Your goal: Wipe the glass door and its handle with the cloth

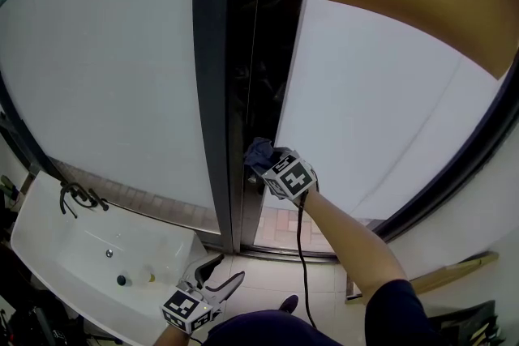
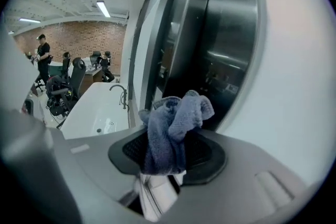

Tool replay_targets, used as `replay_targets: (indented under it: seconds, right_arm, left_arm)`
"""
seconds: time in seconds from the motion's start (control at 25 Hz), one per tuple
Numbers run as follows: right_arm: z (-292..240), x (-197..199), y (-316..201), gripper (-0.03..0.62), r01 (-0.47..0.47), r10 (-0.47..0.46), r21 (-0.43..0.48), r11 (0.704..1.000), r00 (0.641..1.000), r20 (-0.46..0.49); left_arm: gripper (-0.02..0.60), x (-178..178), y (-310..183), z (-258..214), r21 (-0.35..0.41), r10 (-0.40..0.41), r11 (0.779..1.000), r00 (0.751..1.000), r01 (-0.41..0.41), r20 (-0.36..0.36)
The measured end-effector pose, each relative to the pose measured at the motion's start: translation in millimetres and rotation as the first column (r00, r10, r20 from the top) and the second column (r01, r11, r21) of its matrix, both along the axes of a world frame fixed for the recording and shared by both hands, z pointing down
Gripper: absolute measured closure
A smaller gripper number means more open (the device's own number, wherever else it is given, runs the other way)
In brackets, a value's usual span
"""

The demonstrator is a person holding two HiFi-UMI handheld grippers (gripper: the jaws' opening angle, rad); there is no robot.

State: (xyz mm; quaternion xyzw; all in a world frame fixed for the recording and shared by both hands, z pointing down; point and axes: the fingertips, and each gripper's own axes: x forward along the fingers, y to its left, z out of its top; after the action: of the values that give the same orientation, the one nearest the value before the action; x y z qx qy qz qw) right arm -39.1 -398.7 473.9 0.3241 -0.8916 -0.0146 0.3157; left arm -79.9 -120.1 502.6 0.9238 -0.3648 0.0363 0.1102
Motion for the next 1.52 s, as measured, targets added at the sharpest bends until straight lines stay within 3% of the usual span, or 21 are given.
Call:
replay_targets:
  seconds: [0.48, 1.12, 1.32, 1.4, 1.52]
  right_arm:
    - [11, 56, 0, 0.439, -0.053, 0.056, -0.111, 0.992, 0.998, 0.021]
    - [18, 130, 9, 0.442, -0.146, 0.136, -0.108, 0.983, 0.986, -0.095]
    - [-22, 95, 22, 0.442, -0.072, 0.075, -0.057, 0.996, 0.995, 0.062]
    - [-28, 65, 29, 0.442, -0.003, 0.003, 0.001, 1.000, 1.000, 0.025]
    - [-22, 21, 37, 0.442, 0.107, -0.093, 0.102, 0.989, 0.987, -0.132]
  left_arm:
    - [0.333, 7, -6, 2, 0.033, 0.018, 0.999, 0.999, -0.019, 0.035]
    - [0.333, 2, -3, 1, 0.041, 0.018, 0.999, 0.999, -0.020, 0.044]
    - [0.333, 0, -2, -1, 0.046, 0.018, 0.999, 0.999, -0.020, 0.044]
    - [0.333, 2, 0, -2, 0.053, 0.017, 0.998, 0.999, -0.020, 0.043]
    - [0.333, 3, 5, -4, 0.044, 0.016, 0.999, 0.999, -0.018, 0.047]
